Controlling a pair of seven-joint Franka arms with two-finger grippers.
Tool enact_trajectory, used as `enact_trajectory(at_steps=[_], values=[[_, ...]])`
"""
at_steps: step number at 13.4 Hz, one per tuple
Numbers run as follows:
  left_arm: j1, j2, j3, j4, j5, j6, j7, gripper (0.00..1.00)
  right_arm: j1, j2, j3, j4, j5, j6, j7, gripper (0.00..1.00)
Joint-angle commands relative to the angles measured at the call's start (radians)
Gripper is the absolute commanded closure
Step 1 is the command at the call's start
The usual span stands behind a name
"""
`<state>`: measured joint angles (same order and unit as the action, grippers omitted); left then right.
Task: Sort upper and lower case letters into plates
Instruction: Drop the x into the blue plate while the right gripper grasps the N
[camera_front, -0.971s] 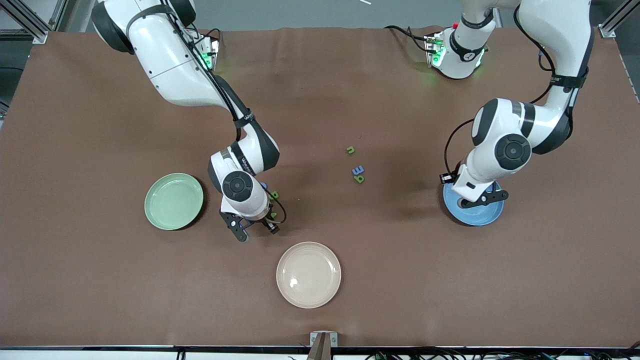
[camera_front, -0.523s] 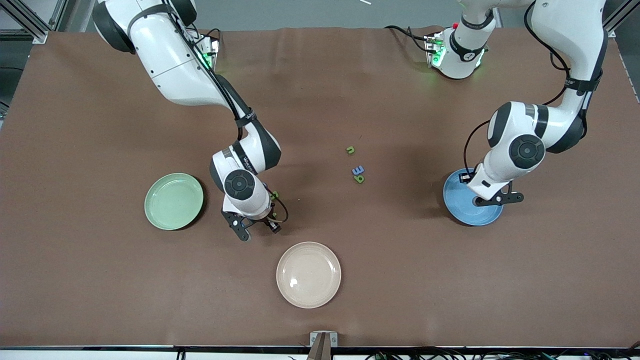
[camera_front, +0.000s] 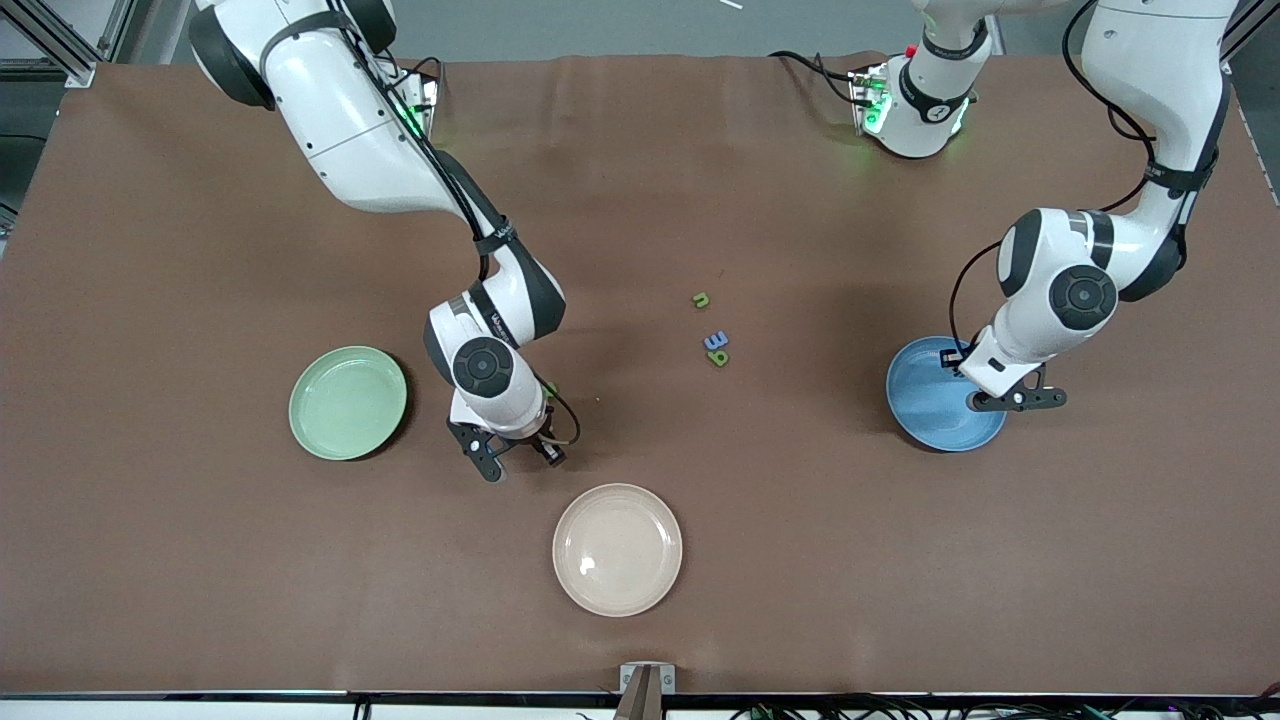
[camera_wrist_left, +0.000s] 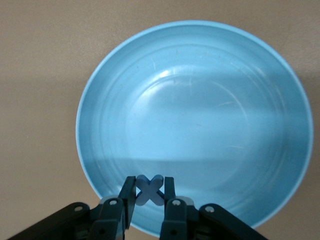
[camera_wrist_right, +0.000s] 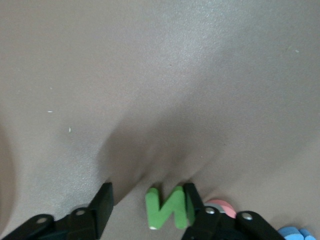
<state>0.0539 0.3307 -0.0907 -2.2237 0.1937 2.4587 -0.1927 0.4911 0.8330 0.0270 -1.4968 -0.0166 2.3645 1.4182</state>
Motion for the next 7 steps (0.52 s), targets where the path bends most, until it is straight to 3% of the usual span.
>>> enact_trajectory(at_steps=[1,4,7], values=[[0.03,0.017,-0.009,-0.008,0.02,0.057,0.048,0.83,0.015,0.012,-0.006,0.012,0.0,0.004,0.015,0.54],[0.04,0.04,-0.009,-0.01,0.02,0.089,0.065,0.82,0.012,0.009,-0.004,0.012,0.0,-0.001,0.01,0.95],[0.05,0.051,-0.009,-0.014,0.02,0.103,0.073,0.82,-0.006,-0.002,-0.001,0.013,0.0,-0.01,-0.002,1.0]])
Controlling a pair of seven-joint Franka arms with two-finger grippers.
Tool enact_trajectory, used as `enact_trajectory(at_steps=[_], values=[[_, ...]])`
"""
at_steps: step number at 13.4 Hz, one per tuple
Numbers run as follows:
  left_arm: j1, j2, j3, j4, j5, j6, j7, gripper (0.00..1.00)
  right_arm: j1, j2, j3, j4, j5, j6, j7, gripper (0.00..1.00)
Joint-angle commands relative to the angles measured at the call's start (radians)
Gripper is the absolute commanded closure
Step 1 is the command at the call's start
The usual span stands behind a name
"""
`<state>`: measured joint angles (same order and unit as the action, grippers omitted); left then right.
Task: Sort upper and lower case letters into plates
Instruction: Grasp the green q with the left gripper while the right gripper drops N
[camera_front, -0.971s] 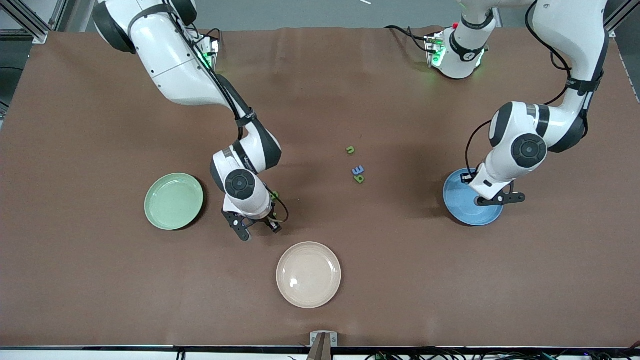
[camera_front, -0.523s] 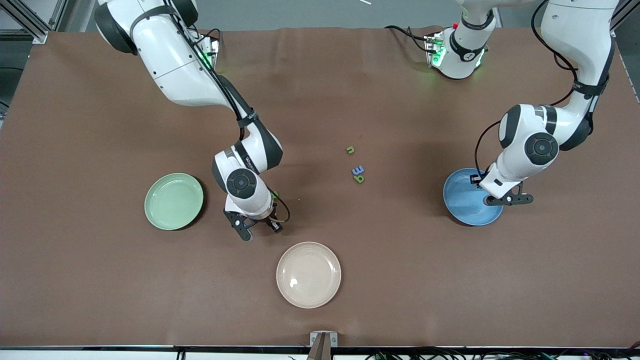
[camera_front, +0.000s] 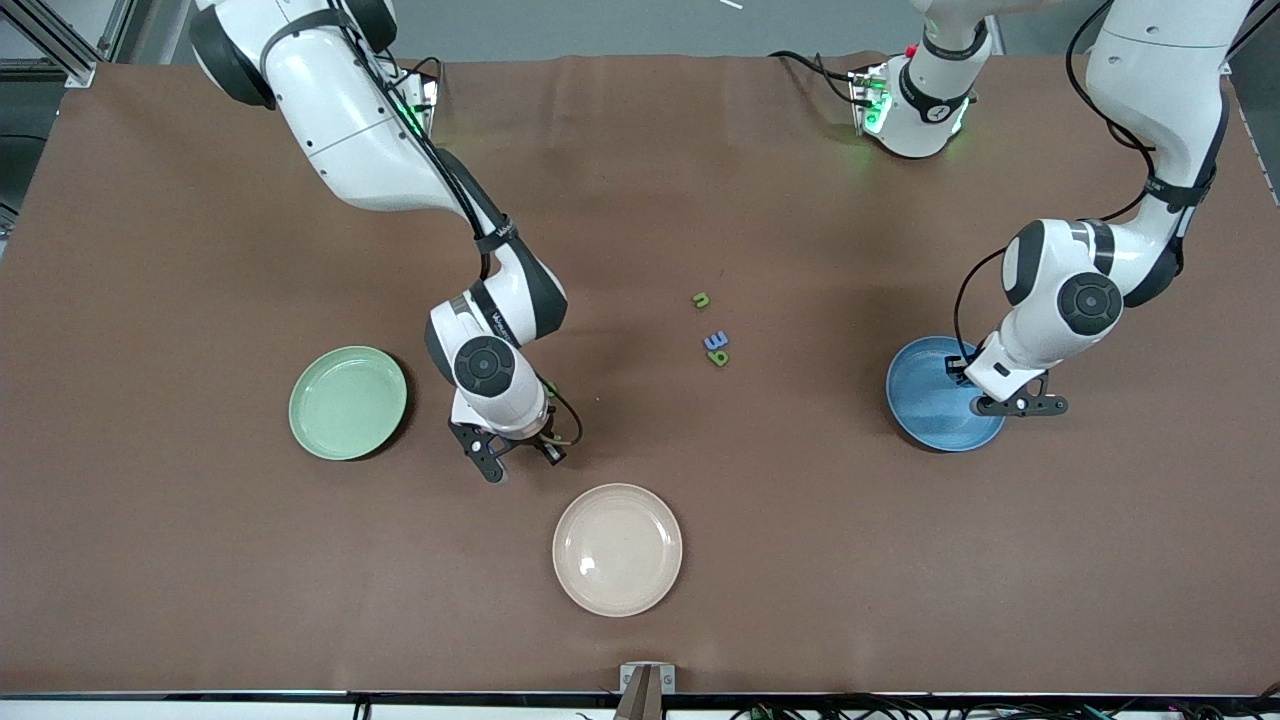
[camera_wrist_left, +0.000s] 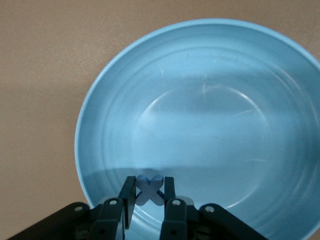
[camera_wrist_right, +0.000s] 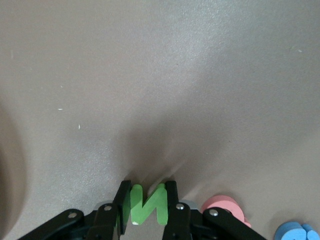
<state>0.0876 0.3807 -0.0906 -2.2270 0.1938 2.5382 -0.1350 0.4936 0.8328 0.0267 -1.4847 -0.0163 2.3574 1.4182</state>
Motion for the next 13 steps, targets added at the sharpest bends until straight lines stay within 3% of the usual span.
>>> enact_trajectory(at_steps=[1,5,7,8,9,10,11,13], values=[[0.017,0.003,-0.009,-0.011,0.019,0.024,0.015,0.81,-0.035,-0.014,0.005,0.004,0.001,-0.032,-0.021,1.0],[0.024,0.01,-0.011,-0.014,0.019,0.037,0.015,0.8,-0.148,-0.156,0.035,-0.018,-0.001,-0.26,-0.261,0.99],[0.024,0.014,-0.009,-0.019,0.019,0.044,0.017,0.76,-0.248,-0.28,0.035,-0.145,-0.001,-0.296,-0.452,0.99],[0.023,0.009,-0.011,-0.019,0.019,0.044,0.018,0.54,-0.298,-0.328,0.035,-0.208,-0.001,-0.294,-0.554,0.99],[0.021,0.0,-0.011,-0.017,0.019,0.042,0.018,0.23,-0.332,-0.366,0.035,-0.259,-0.001,-0.293,-0.624,0.99],[0.021,-0.022,-0.015,-0.013,0.019,0.031,0.015,0.06,-0.363,-0.397,0.035,-0.303,-0.001,-0.288,-0.675,0.99],[0.021,-0.054,-0.035,0.004,0.018,-0.014,0.014,0.0,-0.375,-0.421,0.035,-0.342,-0.001,-0.274,-0.712,0.99],[0.021,-0.089,-0.087,0.096,-0.002,-0.196,-0.003,0.0,-0.382,-0.466,0.035,-0.441,-0.001,-0.198,-0.743,1.0]])
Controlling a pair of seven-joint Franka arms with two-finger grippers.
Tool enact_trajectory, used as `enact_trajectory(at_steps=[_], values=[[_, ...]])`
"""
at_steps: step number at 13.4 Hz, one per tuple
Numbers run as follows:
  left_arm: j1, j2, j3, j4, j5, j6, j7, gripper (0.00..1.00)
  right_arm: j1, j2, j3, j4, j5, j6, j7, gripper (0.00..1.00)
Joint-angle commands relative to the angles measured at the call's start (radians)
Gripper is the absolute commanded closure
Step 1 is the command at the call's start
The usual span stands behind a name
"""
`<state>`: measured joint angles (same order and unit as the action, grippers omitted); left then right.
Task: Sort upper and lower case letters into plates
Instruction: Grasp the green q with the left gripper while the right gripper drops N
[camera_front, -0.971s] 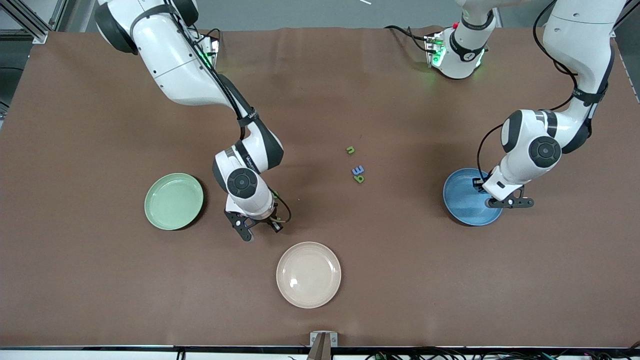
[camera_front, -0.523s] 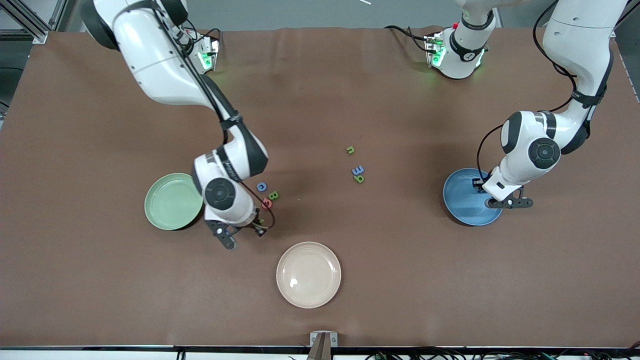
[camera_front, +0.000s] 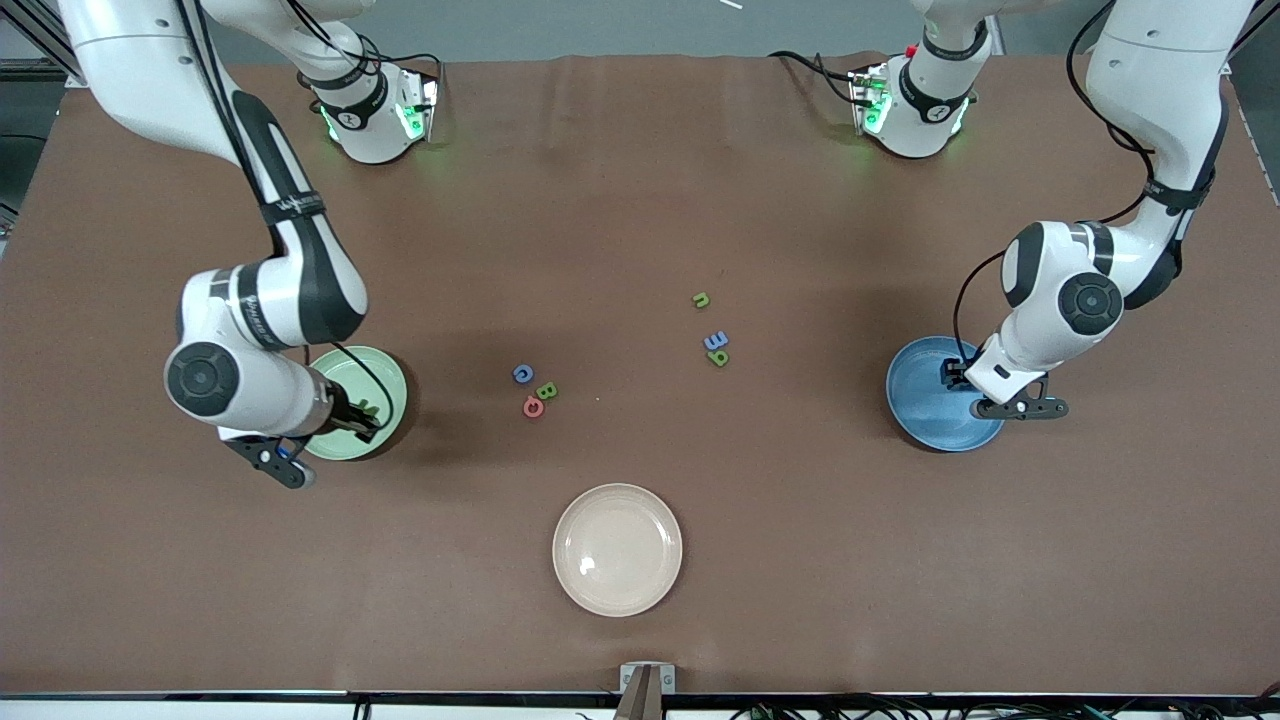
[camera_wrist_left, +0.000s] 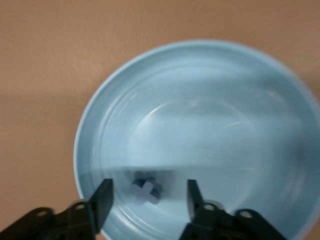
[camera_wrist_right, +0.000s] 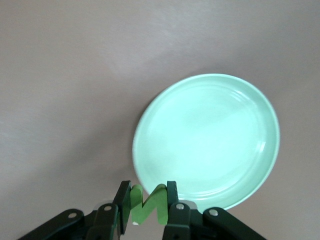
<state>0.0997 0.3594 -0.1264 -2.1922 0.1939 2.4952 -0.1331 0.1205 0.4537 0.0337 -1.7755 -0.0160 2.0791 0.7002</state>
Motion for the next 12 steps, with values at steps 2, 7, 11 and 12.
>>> enact_trajectory(at_steps=[2,7,11,12], values=[[0.008,-0.071,-0.123,0.141,-0.049,-0.28,-0.052,0.0,-0.034,-0.098,0.031,-0.223,0.001,0.14,-0.065,1.0],[-0.044,-0.016,-0.304,0.221,-0.07,-0.297,-0.625,0.0,-0.102,-0.093,0.032,-0.357,0.001,0.315,-0.18,1.0],[-0.216,0.111,-0.305,0.346,-0.056,-0.286,-1.038,0.0,-0.124,-0.092,0.032,-0.389,0.014,0.318,-0.217,1.0],[-0.244,0.145,-0.302,0.382,-0.05,-0.285,-1.1,0.0,-0.128,-0.092,0.032,-0.392,0.014,0.318,-0.225,1.0]])
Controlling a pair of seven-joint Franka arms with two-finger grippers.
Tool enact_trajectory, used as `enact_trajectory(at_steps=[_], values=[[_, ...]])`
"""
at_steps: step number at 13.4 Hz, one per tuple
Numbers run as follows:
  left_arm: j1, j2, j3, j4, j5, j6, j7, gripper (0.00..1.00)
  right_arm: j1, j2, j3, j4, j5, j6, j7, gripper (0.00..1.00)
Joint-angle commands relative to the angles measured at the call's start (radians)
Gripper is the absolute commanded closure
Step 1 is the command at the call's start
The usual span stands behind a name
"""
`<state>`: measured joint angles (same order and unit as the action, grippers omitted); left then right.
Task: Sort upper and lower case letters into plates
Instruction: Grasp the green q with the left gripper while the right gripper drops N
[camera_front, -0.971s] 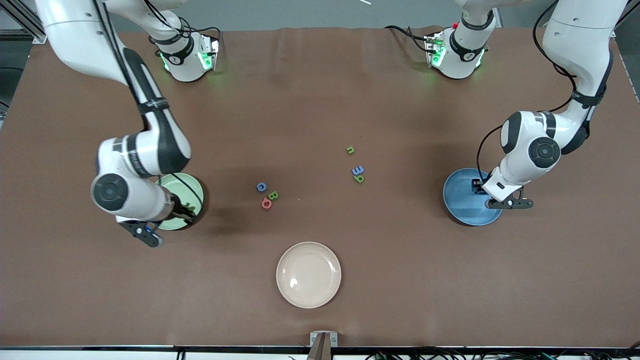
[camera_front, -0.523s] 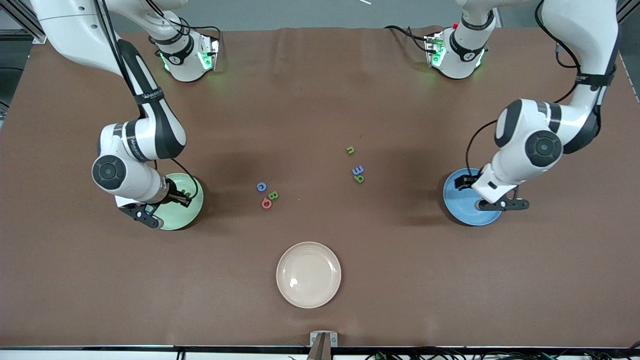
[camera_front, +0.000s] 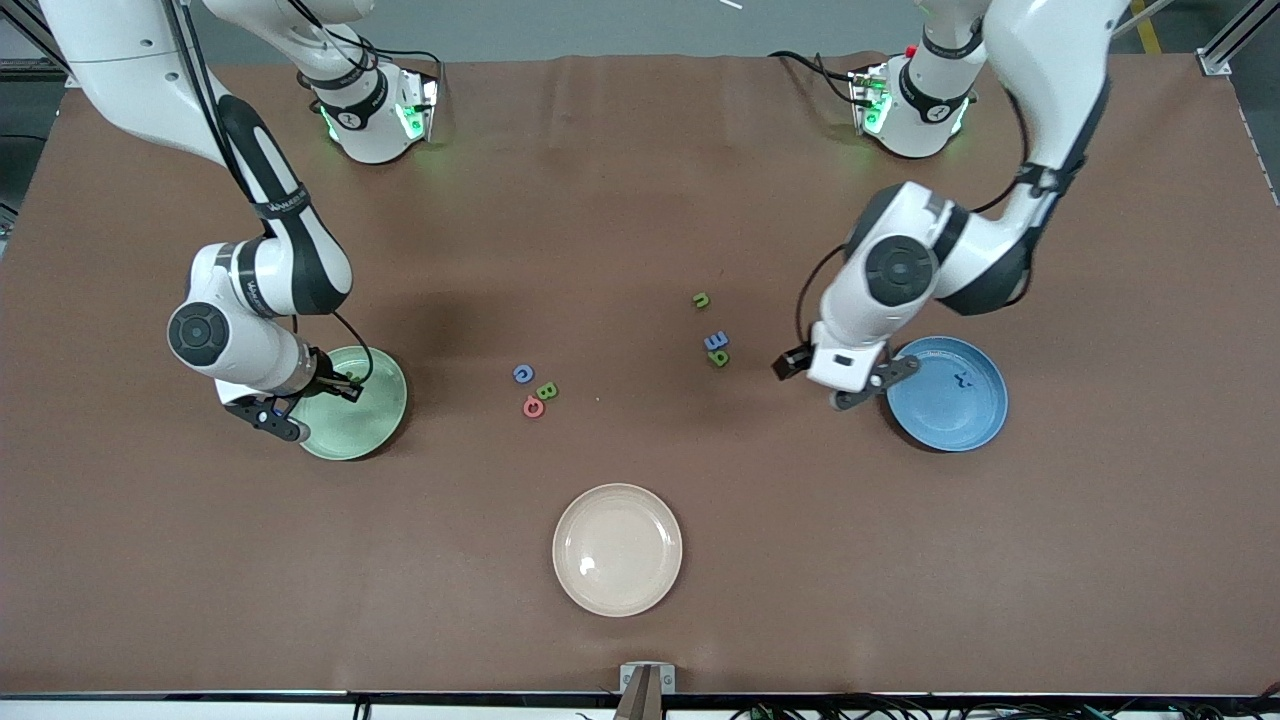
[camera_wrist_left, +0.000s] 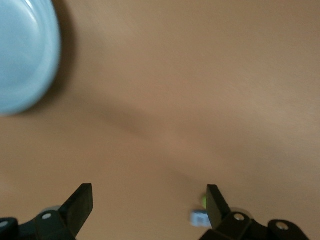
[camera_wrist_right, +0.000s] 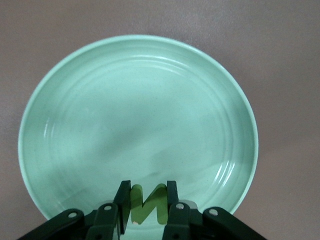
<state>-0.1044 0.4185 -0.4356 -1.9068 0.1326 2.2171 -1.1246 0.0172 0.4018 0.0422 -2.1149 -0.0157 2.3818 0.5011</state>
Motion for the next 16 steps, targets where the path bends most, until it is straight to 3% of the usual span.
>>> enact_trajectory(at_steps=[1,3,5,7,9,10,13,16], values=[[-0.066,0.115,0.009,0.123,0.03,-0.007,-0.171,0.0,-0.028,-0.038,0.022,-0.053,0.014,0.016,-0.033,0.99],[-0.098,0.187,0.009,0.185,0.082,-0.007,-0.269,0.0,-0.029,-0.031,0.022,-0.046,0.014,0.017,-0.039,0.98],[-0.133,0.249,0.009,0.216,0.131,-0.002,-0.314,0.0,-0.028,-0.02,0.022,-0.04,0.016,0.025,-0.036,0.82],[-0.158,0.281,0.014,0.223,0.165,0.042,-0.359,0.0,-0.026,-0.017,0.022,-0.028,0.066,0.019,-0.041,0.46],[-0.17,0.301,0.015,0.216,0.199,0.061,-0.386,0.02,-0.022,-0.017,0.022,-0.008,0.071,0.013,-0.039,0.19],[-0.185,0.309,0.015,0.218,0.202,0.061,-0.399,0.04,-0.019,-0.015,0.022,-0.002,0.071,0.01,-0.036,0.0],[-0.201,0.318,0.017,0.216,0.202,0.061,-0.422,0.21,0.013,-0.017,0.024,0.082,0.071,-0.076,-0.02,0.0],[-0.204,0.327,0.017,0.207,0.205,0.061,-0.422,0.34,0.122,0.001,0.024,0.185,0.072,-0.144,0.165,0.0]])
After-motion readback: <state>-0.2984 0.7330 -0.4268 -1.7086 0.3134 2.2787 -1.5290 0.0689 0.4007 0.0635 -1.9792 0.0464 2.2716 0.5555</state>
